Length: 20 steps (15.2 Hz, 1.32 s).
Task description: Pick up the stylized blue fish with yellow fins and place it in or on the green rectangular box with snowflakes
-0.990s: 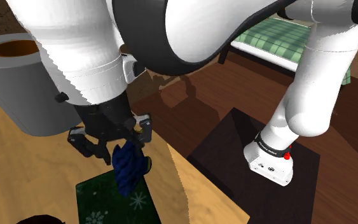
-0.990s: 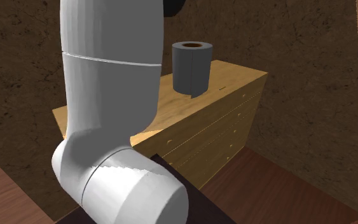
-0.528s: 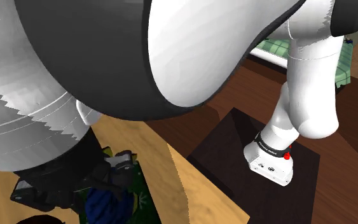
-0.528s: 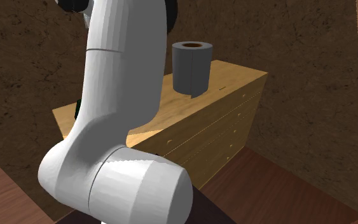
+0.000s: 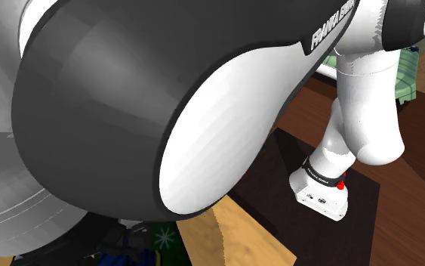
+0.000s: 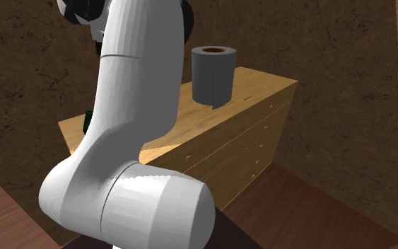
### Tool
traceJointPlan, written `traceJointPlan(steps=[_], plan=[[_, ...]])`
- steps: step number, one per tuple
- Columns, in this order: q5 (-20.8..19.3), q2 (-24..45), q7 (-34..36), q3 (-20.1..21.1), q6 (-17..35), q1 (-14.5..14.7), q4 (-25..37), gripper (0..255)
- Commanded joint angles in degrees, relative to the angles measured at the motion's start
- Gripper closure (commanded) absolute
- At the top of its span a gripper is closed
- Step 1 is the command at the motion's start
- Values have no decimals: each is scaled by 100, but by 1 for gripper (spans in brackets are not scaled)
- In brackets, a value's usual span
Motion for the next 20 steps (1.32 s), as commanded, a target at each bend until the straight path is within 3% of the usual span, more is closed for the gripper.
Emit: traceJointPlan(steps=[1, 12, 20], plan=[[-31, 41, -5, -23, 126, -14, -95, 255], [-222, 271, 68, -159, 897, -44, -711, 255], [-222, 271, 68, -159, 897, -44, -711, 255]])
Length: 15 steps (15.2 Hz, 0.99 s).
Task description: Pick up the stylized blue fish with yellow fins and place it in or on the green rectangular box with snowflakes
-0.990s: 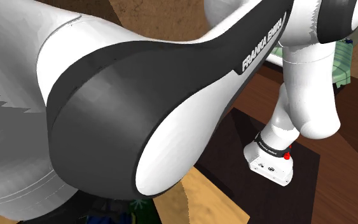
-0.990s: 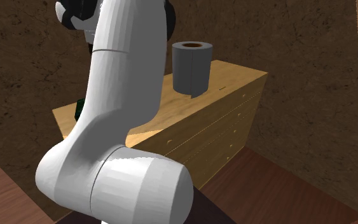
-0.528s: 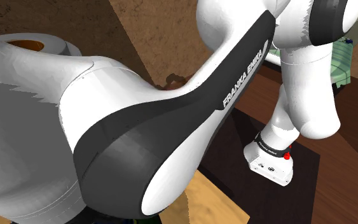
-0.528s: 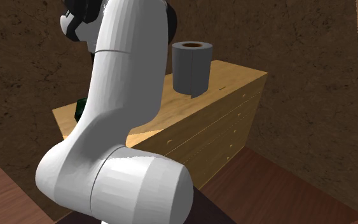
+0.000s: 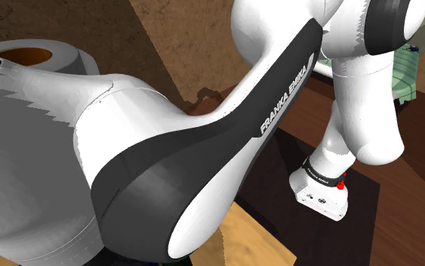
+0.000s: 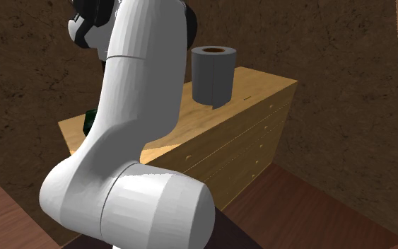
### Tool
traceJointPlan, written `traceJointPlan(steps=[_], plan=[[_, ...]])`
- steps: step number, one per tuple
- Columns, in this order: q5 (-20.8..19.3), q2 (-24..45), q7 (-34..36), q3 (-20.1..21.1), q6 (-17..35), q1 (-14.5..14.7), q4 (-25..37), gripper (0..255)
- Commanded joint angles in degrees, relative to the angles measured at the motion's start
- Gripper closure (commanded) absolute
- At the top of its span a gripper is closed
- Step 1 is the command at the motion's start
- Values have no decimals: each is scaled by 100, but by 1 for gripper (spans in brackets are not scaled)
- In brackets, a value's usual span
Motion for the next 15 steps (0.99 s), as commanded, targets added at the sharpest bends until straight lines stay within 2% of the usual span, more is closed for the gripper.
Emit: traceJointPlan(steps=[1, 6, 10, 15], plan=[[0, -1, 0, 0, 1, 0, 1, 0], [0, 0, 0, 0, 0, 1, 2, 0], [122, -118, -100, 76, -664, 45, 604, 0], [122, -118, -100, 76, -664, 45, 604, 0]])
